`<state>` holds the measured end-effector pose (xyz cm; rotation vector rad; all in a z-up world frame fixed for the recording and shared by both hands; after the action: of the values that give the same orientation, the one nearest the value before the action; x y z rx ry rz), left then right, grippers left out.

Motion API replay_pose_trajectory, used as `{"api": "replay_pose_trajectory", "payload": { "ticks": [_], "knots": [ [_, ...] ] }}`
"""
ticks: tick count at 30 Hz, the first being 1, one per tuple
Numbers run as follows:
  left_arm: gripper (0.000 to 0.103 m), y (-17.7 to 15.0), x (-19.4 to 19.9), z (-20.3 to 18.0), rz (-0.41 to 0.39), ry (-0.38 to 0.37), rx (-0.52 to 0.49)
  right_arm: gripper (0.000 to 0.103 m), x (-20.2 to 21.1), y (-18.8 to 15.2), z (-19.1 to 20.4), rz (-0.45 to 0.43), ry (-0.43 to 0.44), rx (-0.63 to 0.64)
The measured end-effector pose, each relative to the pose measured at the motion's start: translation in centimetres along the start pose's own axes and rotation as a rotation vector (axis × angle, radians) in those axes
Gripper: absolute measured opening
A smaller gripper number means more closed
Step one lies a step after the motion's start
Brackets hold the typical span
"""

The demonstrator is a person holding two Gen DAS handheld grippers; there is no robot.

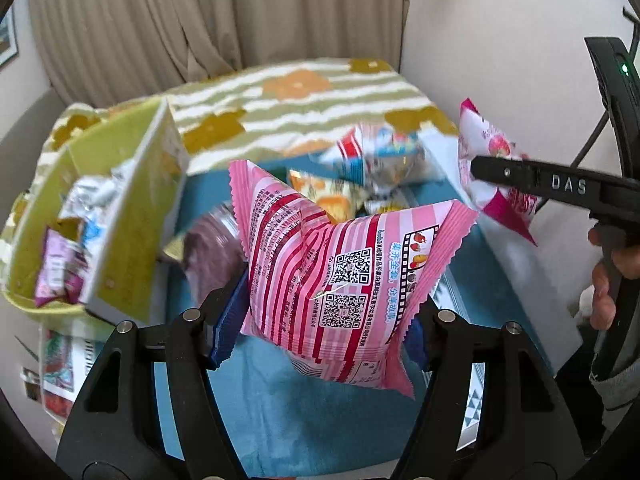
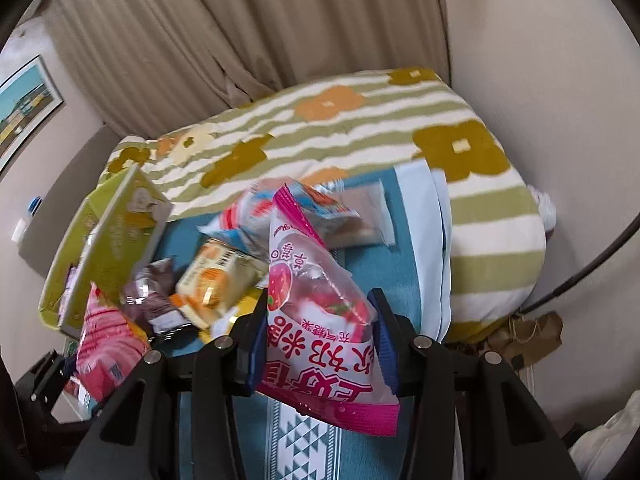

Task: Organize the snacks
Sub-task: 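Carry both pink packets into the cardboard box and open both tools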

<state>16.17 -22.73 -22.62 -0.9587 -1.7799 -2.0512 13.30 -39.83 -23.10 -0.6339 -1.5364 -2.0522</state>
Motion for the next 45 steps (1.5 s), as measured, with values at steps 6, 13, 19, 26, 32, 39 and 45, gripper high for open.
{"api": "replay_pose_trajectory", "payload": {
  "ticks": [6, 13, 19, 26, 32, 39, 45],
  "knots": [
    [0.063, 3.3, 3.5, 1.9, -0.084, 0.040, 0.036, 0.042, 2.4, 2.3, 3.1, -0.046, 0.074, 0.051],
    [0.063, 7.0, 5.2, 7.2, -0.153, 0.091, 0.077, 0.042, 3.6, 5.3, 8.9, -0.099, 0.166, 0.111],
    [0.063, 9.1, 5.4, 15.0, -0.160, 0.148, 0.105, 0.042, 2.8, 7.3, 15.3, -0.121, 0.238, 0.126],
    [0.063, 10.1, 3.7, 24.5, -0.132, 0.201, 0.122, 0.042, -0.5, 9.2, 23.1, -0.124, 0.283, 0.153],
    [0.063, 9.6, 0.2, 31.0, -0.068, 0.199, 0.133, 0.042, -4.4, 10.0, 29.2, -0.103, 0.300, 0.184],
    [0.078, 8.4, -5.2, 35.8, 0.024, 0.145, 0.125, 0.042, -8.7, 10.0, 32.3, -0.052, 0.269, 0.175],
    [0.103, 6.7, -6.7, 37.1, 0.063, 0.115, 0.119, 0.042, -11.3, 9.2, 33.1, -0.003, 0.221, 0.154]
  ]
}}
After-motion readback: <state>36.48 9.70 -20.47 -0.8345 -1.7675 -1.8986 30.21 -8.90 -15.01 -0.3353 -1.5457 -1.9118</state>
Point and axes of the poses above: each gripper's, at about its wrist camera, not at the fingertips, and x roughly against the way its jaws point, z to its left, y to its top, the point moved 5 cm from there along -x, roughly the way its jaws point, and after that the axes turned 11 degrees about -z, right-handed, at the moved point
